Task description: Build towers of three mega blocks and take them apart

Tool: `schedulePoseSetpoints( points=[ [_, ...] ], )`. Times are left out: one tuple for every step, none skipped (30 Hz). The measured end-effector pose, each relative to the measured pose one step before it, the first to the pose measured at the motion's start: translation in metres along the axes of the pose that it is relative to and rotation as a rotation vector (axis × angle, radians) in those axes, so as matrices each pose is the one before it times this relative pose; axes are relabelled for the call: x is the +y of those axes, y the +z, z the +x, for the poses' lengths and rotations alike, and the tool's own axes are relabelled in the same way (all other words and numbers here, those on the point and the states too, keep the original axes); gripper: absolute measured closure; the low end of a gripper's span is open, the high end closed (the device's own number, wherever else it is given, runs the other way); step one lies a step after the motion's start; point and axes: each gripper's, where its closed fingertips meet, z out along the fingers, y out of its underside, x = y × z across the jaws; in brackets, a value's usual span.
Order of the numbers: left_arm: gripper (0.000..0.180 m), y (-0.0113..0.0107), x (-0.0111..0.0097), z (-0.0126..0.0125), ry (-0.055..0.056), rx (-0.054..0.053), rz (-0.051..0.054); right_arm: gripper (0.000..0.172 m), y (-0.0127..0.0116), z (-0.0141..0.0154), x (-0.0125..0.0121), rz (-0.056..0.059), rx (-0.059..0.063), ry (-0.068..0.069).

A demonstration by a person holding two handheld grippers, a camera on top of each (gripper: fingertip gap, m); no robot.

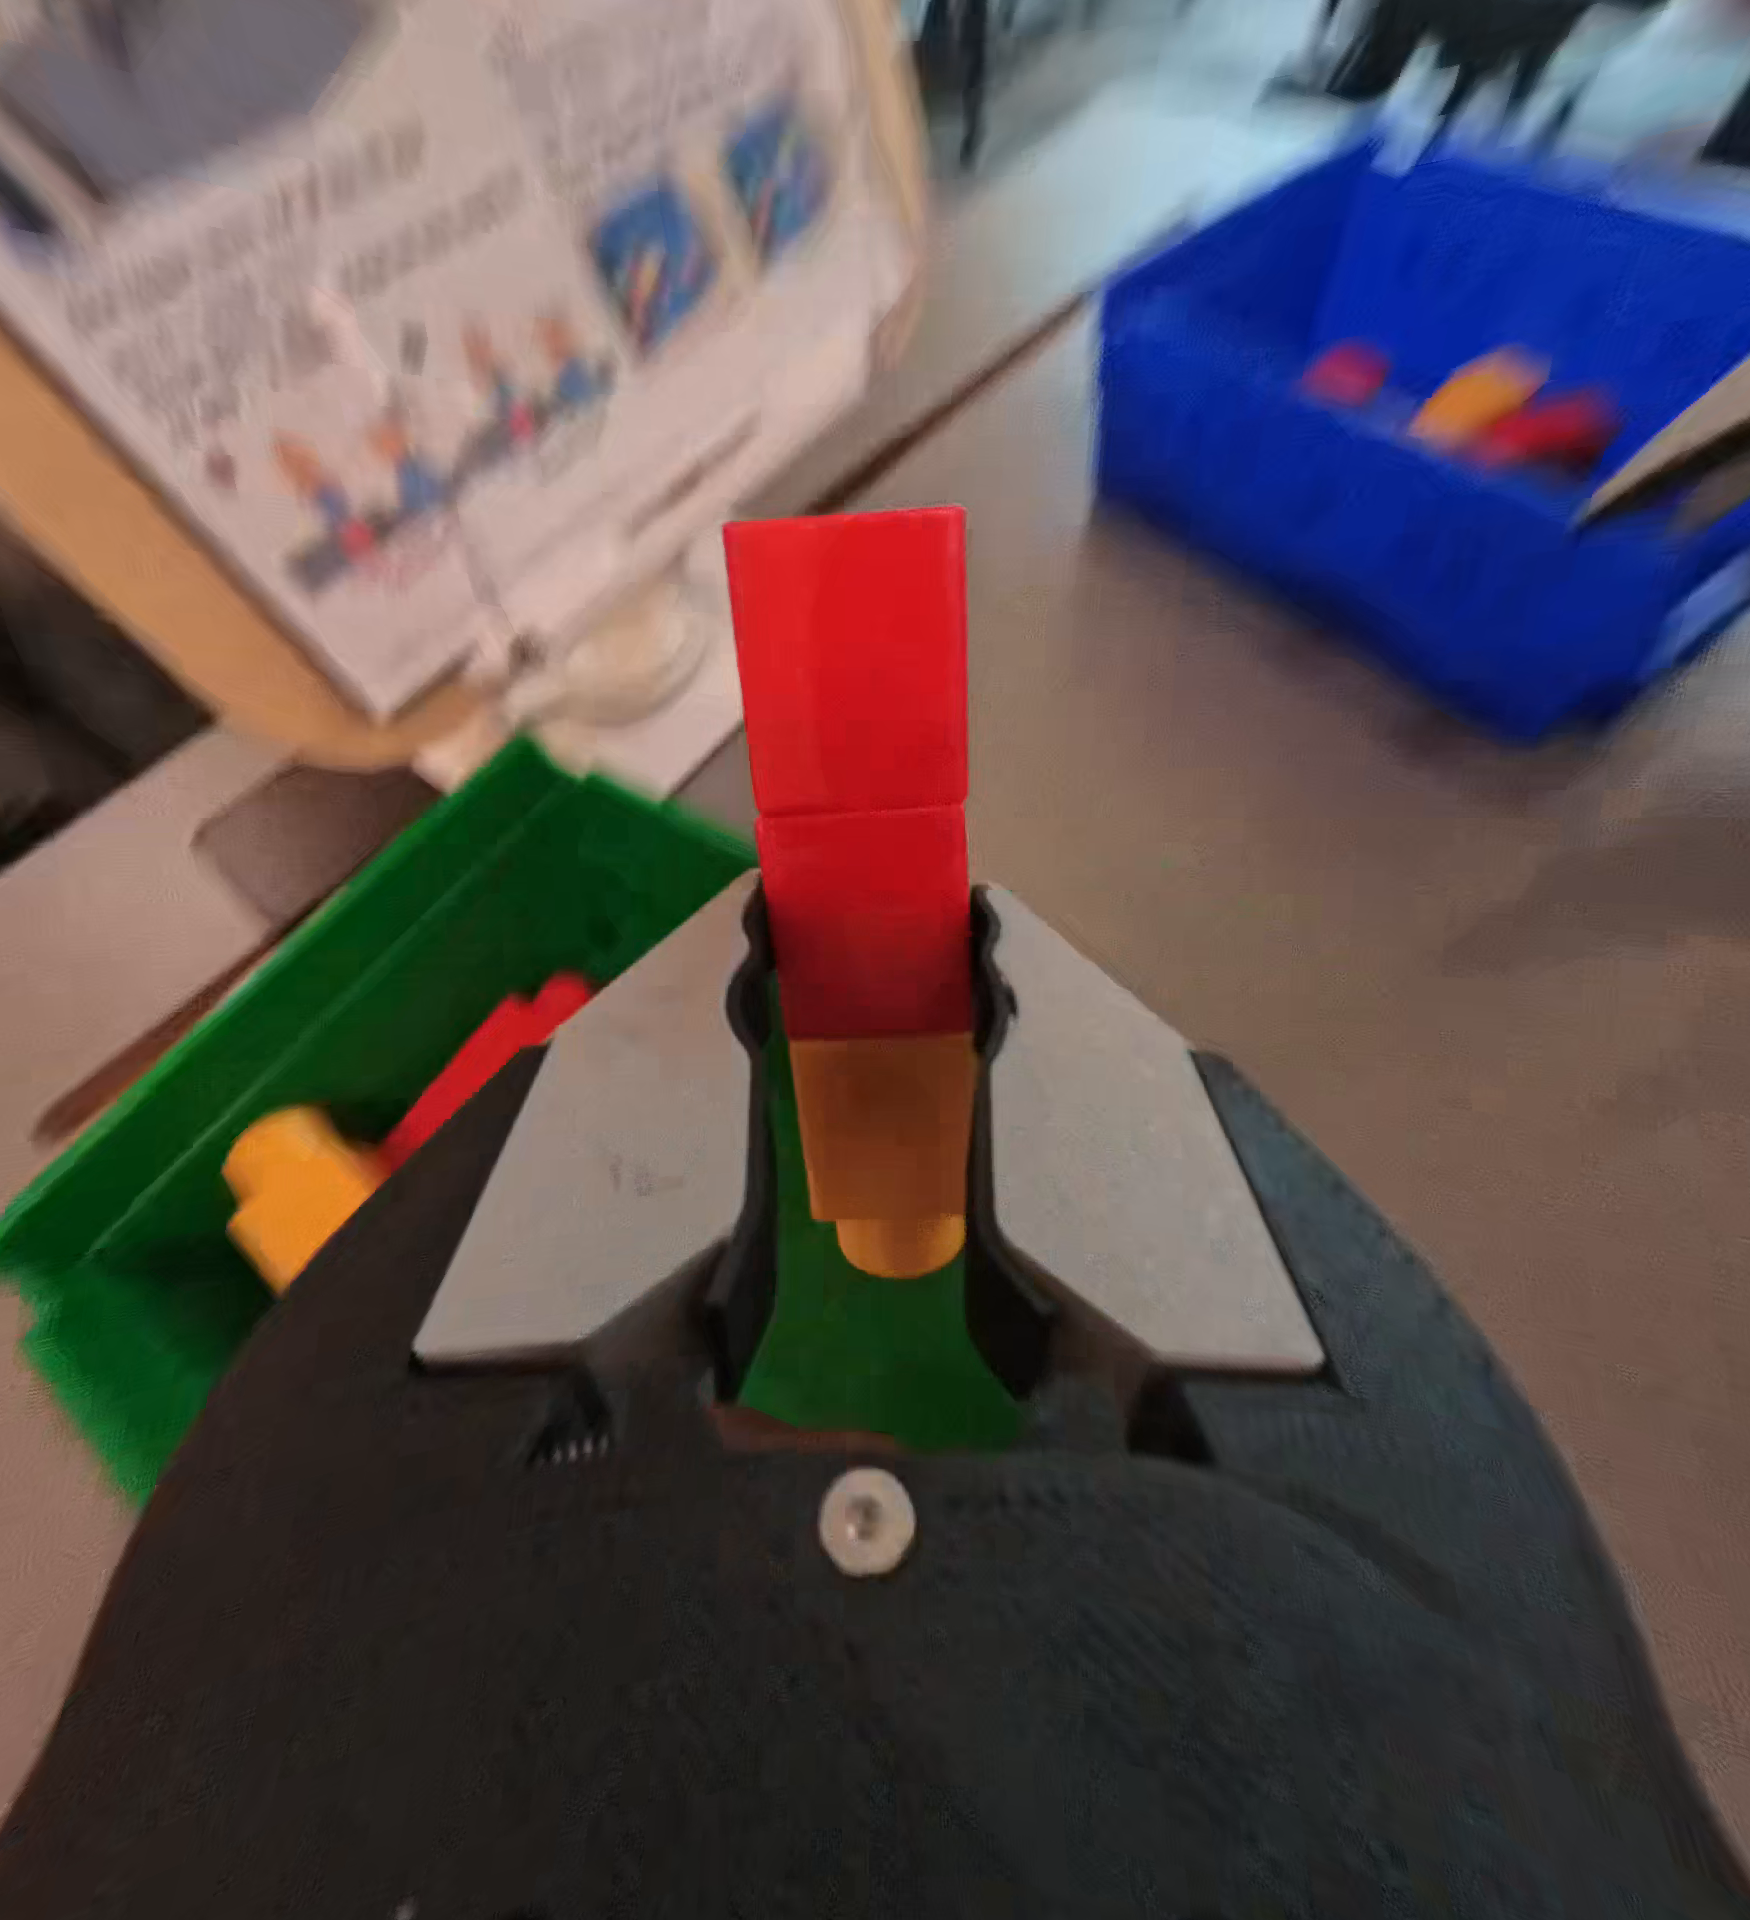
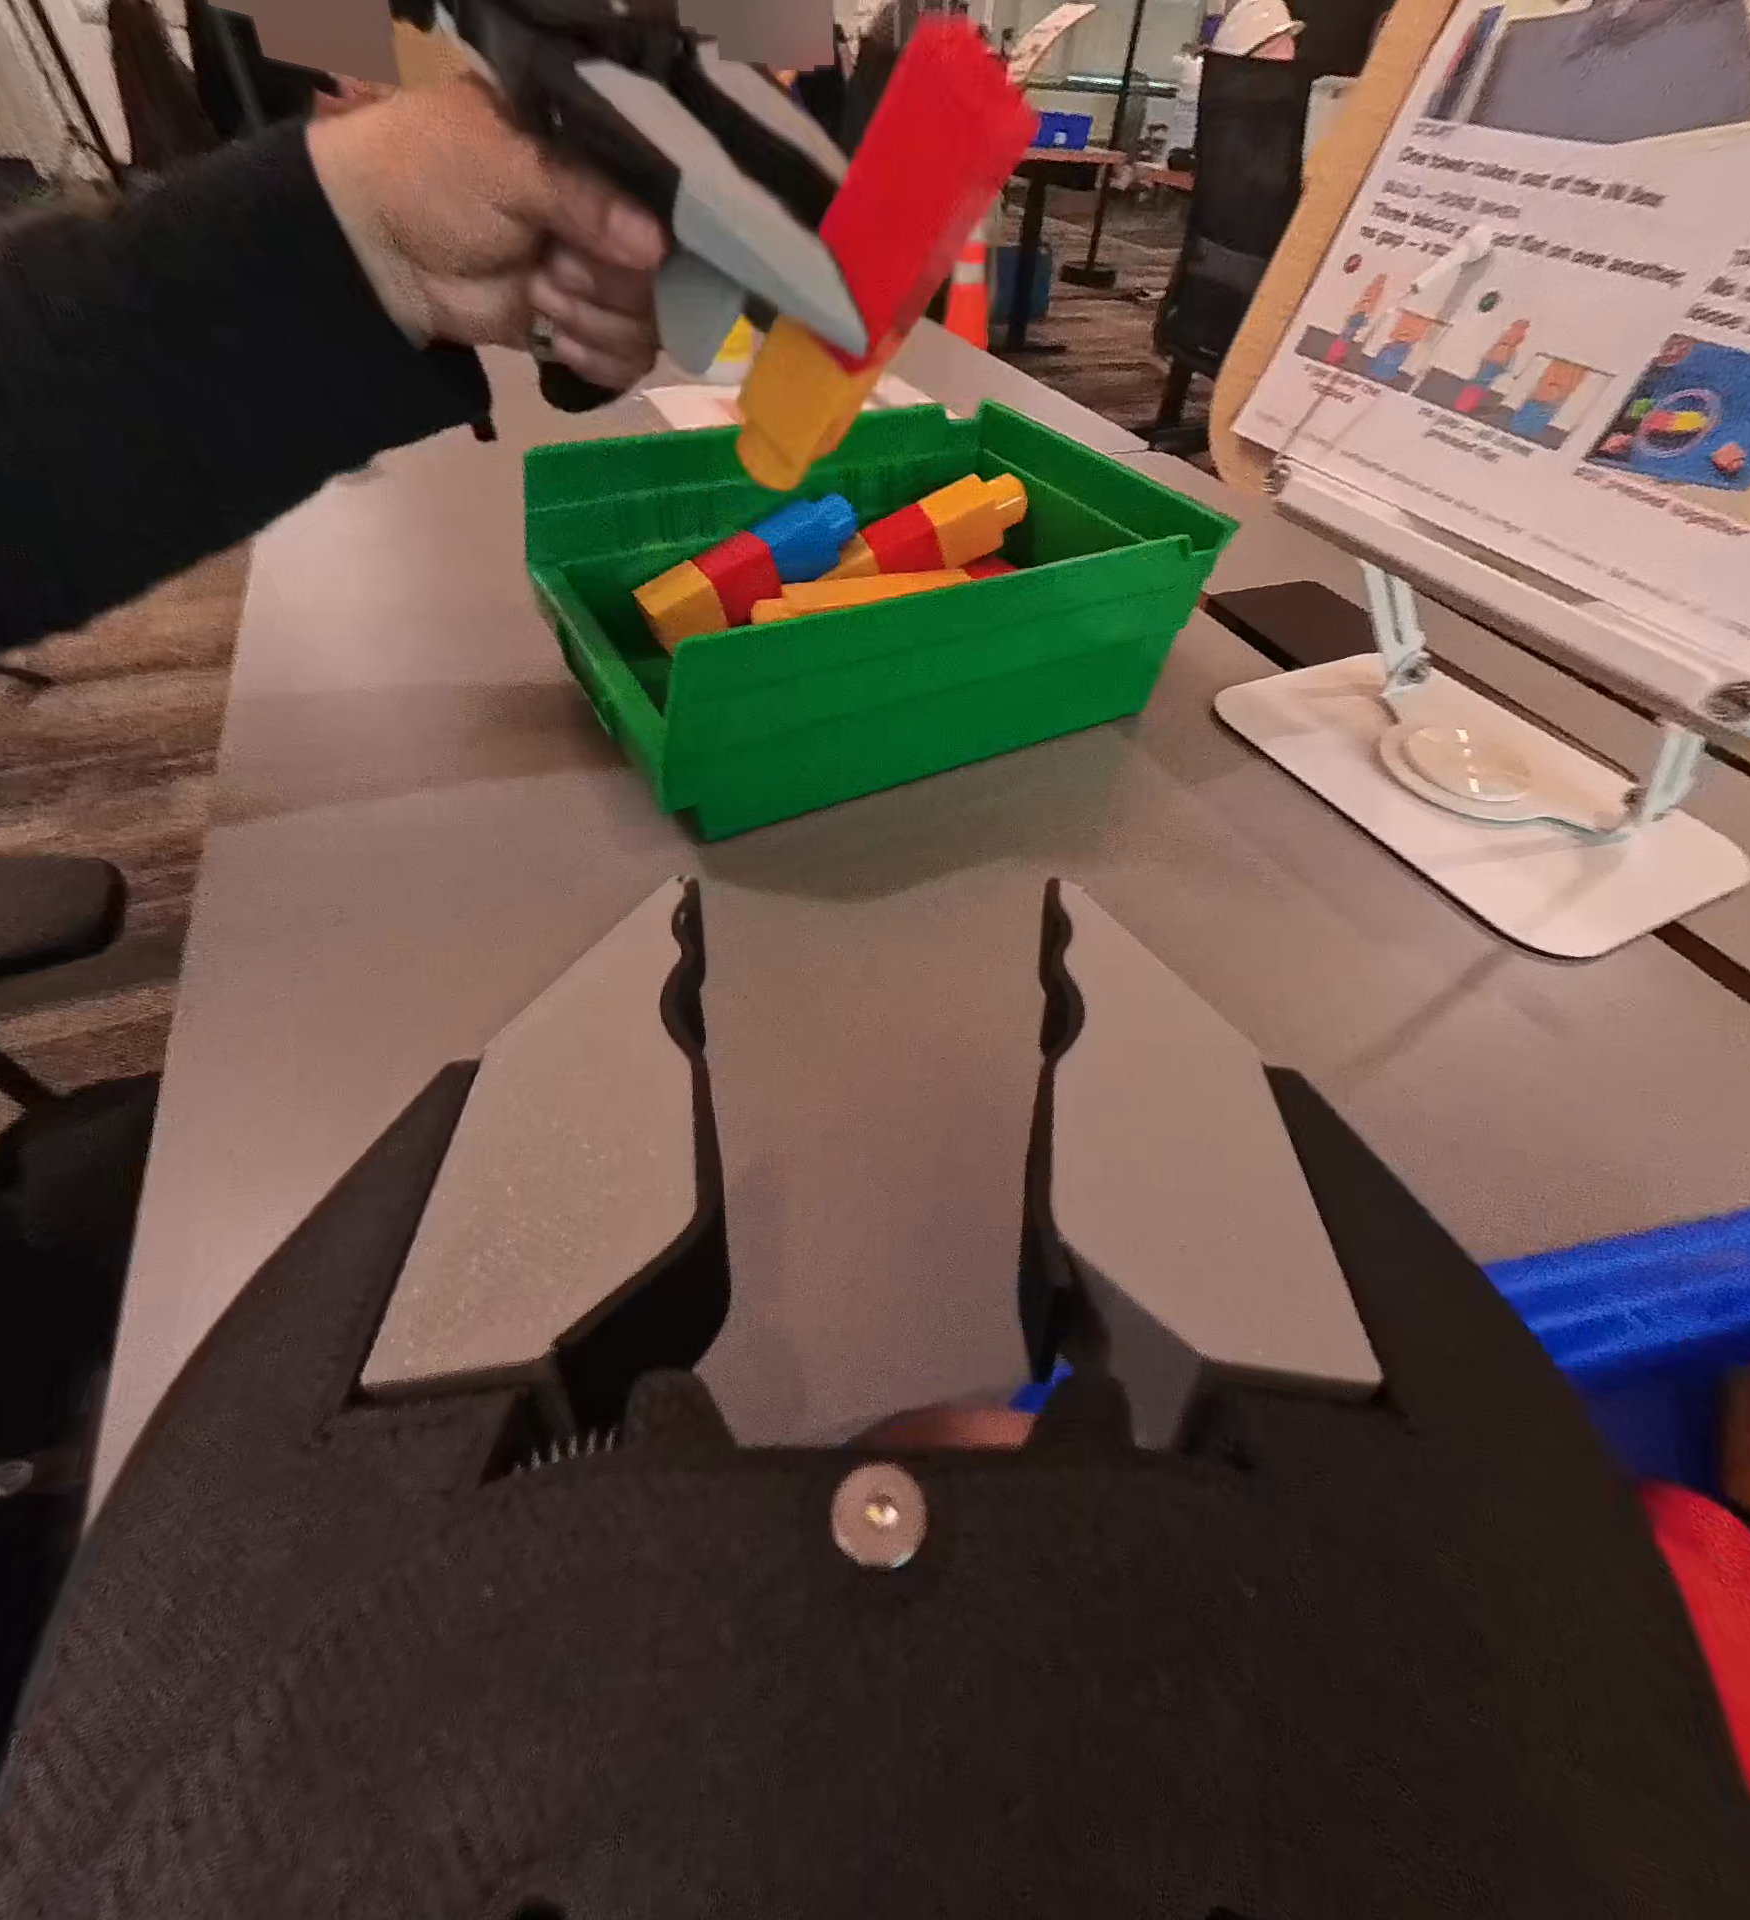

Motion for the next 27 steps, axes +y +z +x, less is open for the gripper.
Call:
schedulePoseSetpoints(
  points=[
    [0.146,-0.00652,-0.03000,0.02359,-0.0383,0.0821,0.1687,0.108,0.00587,-0.00806,-0.00240,0.0120,-0.0417,0.0265],
    [0.146,0.00112,-0.01997,0.02316,-0.0458,0.0762,0.1198,0.107,0.00680,-0.00946,-0.00353,0.0186,-0.0497,0.0275],
    [0.146,0.00603,-0.01084,0.02158,-0.0193,0.0599,0.0847,0.107,0.00770,-0.00929,-0.00586,0.0359,-0.0495,0.0232],
    [0.146,0.00837,-0.00564,0.01832,0.0103,0.0349,0.0712,0.105,0.00834,-0.00666,-0.00635,0.0378,-0.0353,0.0169],
    [0.146,0.00900,-0.00144,0.01572,0.0127,0.0239,0.0524,0.102,0.00811,-0.00249,-0.00585,0.0356,-0.0108,0.0126],
    [0.146,0.00915,0.00120,0.01431,-0.0024,0.0298,0.0384,0.098,0.00747,-0.00260,-0.00485,0.0307,-0.0140,0.0145],
    [0.146,0.00799,0.00181,0.01349,-0.0167,0.0428,0.0369,0.096,0.00651,-0.00661,-0.00390,0.0264,-0.0411,0.0215],
    [0.146,0.00642,0.00303,0.01106,-0.0281,0.0450,0.0293,0.096,0.00542,-0.00639,-0.00294,0.0243,-0.0456,0.0293],
    [0.146,0.00511,0.00454,0.00693,-0.0325,0.0314,0.0176,0.097,0.00441,-0.00266,-0.00179,0.0242,-0.0280,0.0292],
    [0.146,0.00335,0.00414,0.00350,-0.0251,0.0191,0.0177,0.098,0.00289,-0.00030,-0.00063,0.0196,-0.0173,0.0265],
    [0.145,0.00156,0.00339,0.00209,-0.0205,0.0162,0.0180,0.105,0.00119,-0.00213,-0.00082,0.0180,-0.0305,0.0201],
    [0.146,0.00034,0.00264,0.00142,-0.0259,0.0171,0.0093,0.116,-0.00053,-0.00542,-0.00160,0.0214,-0.0464,0.0096],
    [0.146,-0.00083,0.00082,0.00139,-0.0288,0.0188,0.0109,0.118,-0.00093,-0.00021,-0.00102,0.0174,-0.0115,0.0064],
    [0.146,-0.00134,-0.00119,0.00137,-0.0213,0.0171,0.0193,0.123,-0.00064,0.00095,-0.00130,0.0183,-0.0061,0.0080],
    [0.146,-0.00116,-0.00102,0.00081,-0.0054,0.0091,0.0170,0.120,-0.00028,-0.00099,-0.00396,0.0273,-0.0184,0.0234],
    [0.145,-0.00084,-0.00011,-0.00082,0.0094,-0.0042,0.0121,0.113,0.00015,-0.00255,-0.00588,0.0374,-0.0264,0.0287],
    [0.145,-0.00036,0.00014,-0.00051,0.0024,-0.0021,0.0082,0.113,0.00049,0.00004,-0.00530,0.0348,-0.0068,0.0197],
    [0.145,0.00028,-0.00005,0.00150,-0.0136,0.0118,0.0067,0.123,0.00090,0.00136,-0.00285,0.0208,0.0054,0.0014],
    [0.145,0.00011,-0.00142,0.00247,-0.0148,0.0134,0.0148,0.137,0.00104,0.00220,-0.00029,0.0043,0.0162,-0.0133],
    [0.145,0.00011,-0.00193,0.00190,-0.0059,0.0083,0.0176,0.137,0.00103,0.00018,-0.00025,0.0041,0.0060,-0.0249],
    [0.146,-0.00030,-0.00158,0.00106,0.0070,0.0004,0.0114,0.137,0.00068,-0.00144,-0.00111,0.0038,-0.0048,-0.0020],
    [0.146,-0.00063,-0.00119,0.00067,0.0117,-0.0043,0.0024,0.138,-0.00044,-0.00098,-0.00188,0.0055,-0.0031,-0.0058],
    [0.145,-0.00115,0.00006,-0.00132,0.0110,-0.0128,-0.0101,0.138,-0.00197,0.00133,-0.00178,0.0008,0.0132,-0.0180],
    [0.145,-0.00153,0.00118,-0.00171,0.0068,-0.0092,-0.0171,0.138,-0.00307,0.00182,-0.00137,-0.0042,0.0157,-0.0212],
    [0.145,-0.00142,0.00138,-0.00055,0.0019,0.0018,-0.0149,0.138,-0.00288,0.00047,0.00093,-0.0211,0.0029,-0.0099],
    [0.145,-0.00091,0.00199,-0.00090,0.0004,0.0010,-0.0186,0.138,-0.00213,0.00083,0.00347,-0.0367,0.0041,-0.0012],
    [0.144,-0.00064,0.00229,-0.00241,0.0009,-0.0100,-0.0198,0.138,-0.00202,0.00267,0.00436,-0.0411,0.0193,-0.0095]
  ],
)
